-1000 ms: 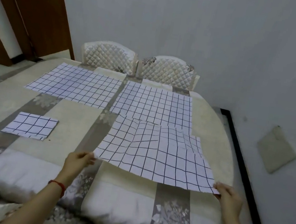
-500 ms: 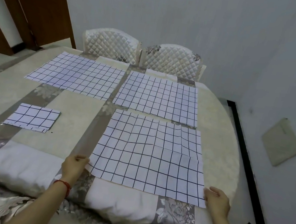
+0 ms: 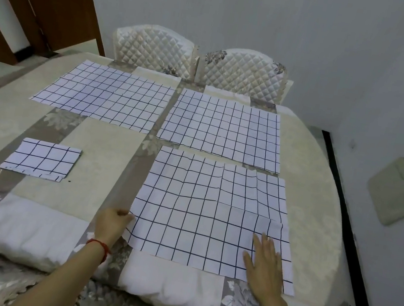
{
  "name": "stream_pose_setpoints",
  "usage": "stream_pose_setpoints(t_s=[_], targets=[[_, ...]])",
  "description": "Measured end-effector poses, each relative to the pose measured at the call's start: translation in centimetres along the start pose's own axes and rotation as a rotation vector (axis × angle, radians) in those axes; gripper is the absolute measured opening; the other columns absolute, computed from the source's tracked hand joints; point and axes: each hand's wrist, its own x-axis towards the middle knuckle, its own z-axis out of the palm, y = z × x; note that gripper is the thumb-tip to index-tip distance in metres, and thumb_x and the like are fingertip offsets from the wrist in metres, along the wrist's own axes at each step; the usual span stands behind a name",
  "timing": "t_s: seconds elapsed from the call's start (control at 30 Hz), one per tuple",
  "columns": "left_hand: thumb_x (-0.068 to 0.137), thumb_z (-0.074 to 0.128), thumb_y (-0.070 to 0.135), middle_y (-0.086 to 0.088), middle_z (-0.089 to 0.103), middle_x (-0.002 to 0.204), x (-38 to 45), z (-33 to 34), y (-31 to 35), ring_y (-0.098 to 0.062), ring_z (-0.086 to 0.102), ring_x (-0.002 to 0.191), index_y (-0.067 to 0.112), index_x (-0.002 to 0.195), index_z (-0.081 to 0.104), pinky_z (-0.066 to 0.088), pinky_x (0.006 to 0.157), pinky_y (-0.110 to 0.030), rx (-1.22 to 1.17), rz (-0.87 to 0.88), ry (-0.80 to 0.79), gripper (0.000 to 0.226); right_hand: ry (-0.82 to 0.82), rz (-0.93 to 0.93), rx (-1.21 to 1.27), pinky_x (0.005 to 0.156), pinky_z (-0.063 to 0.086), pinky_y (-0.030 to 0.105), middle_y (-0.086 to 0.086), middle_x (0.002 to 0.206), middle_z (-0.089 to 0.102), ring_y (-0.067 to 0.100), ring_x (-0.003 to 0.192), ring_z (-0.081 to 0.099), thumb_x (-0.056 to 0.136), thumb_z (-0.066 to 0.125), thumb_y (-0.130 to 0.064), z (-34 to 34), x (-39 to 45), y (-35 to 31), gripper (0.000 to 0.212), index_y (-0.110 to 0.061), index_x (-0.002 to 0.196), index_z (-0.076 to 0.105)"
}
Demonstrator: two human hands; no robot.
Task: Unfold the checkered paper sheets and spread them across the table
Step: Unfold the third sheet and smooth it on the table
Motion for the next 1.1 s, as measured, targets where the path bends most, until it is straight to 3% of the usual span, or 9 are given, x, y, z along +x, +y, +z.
stream_pose_setpoints(t_s=[0.1,0.47,0.77,0.93,1.03,1.1], targets=[[0.079,0.067,0.013,-0.015,0.058,0.066,1.0,-0.4,-0.6,-0.024,0.050,0.065,0.007,0.056,0.060,0.037,0.061,-0.027,0.022,-0.005,0.013,0.024,-0.011,0.026,-0.054,0.115,-0.008,0.036,0.001,0.158,-0.002,0.017,0.145,-0.005,0.059,-0.026,-0.077,1.2,0.3,-0.4,0.108,-0.024,0.147,0.007],[0.080,0.064,0.014,-0.018,0.066,0.079,2.8,-3.3,-2.6,-0.027,0.054,0.073,-0.001,0.077,0.070,0.039,0.067,-0.029,0.058,0.006,0.044,0.016,0.008,0.050,-0.085,0.116,-0.004,0.039,0.003,0.158,0.003,0.020,0.146,-0.001,0.057,-0.034,-0.074,2.6,0.3,-4.2,0.113,-0.024,0.147,0.013],[0.081,0.064,0.015,-0.019,0.070,0.088,3.1,-3.2,-2.9,-0.029,0.058,0.080,0.003,0.083,0.070,0.043,0.072,-0.031,0.046,0.037,0.025,0.013,-0.019,0.089,-0.112,0.117,-0.005,0.038,0.002,0.158,0.001,0.020,0.146,-0.002,0.065,-0.022,-0.073,2.5,-0.5,-4.3,0.099,-0.026,0.147,0.010],[0.081,0.063,0.019,-0.018,0.067,0.096,2.5,-3.0,-2.3,-0.034,0.059,0.088,0.005,0.092,0.066,0.048,0.077,-0.039,0.118,0.034,0.045,0.017,0.004,0.110,-0.073,0.117,-0.003,0.039,0.001,0.157,0.008,0.020,0.146,0.001,0.058,-0.032,-0.076,2.3,-0.7,-4.3,0.114,-0.023,0.146,0.018],[0.077,0.068,0.020,-0.024,0.053,0.113,2.2,-2.1,-1.6,-0.041,0.050,0.103,0.003,0.111,0.055,0.046,0.080,-0.047,0.289,0.149,0.177,0.040,0.035,0.088,-0.050,0.117,-0.005,0.039,-0.001,0.157,0.012,0.017,0.145,0.004,0.061,-0.030,-0.075,1.6,0.2,-5.2,0.113,-0.021,0.145,0.022],[0.076,0.069,0.017,-0.025,0.053,0.115,2.5,-0.8,-0.4,-0.043,0.048,0.105,0.002,0.112,0.056,0.045,0.082,-0.050,0.339,0.327,0.176,0.041,0.077,0.045,-0.034,0.117,-0.002,0.039,-0.001,0.156,0.017,0.017,0.145,0.008,0.067,-0.025,-0.074,1.2,1.5,-6.3,0.107,-0.020,0.143,0.027]])
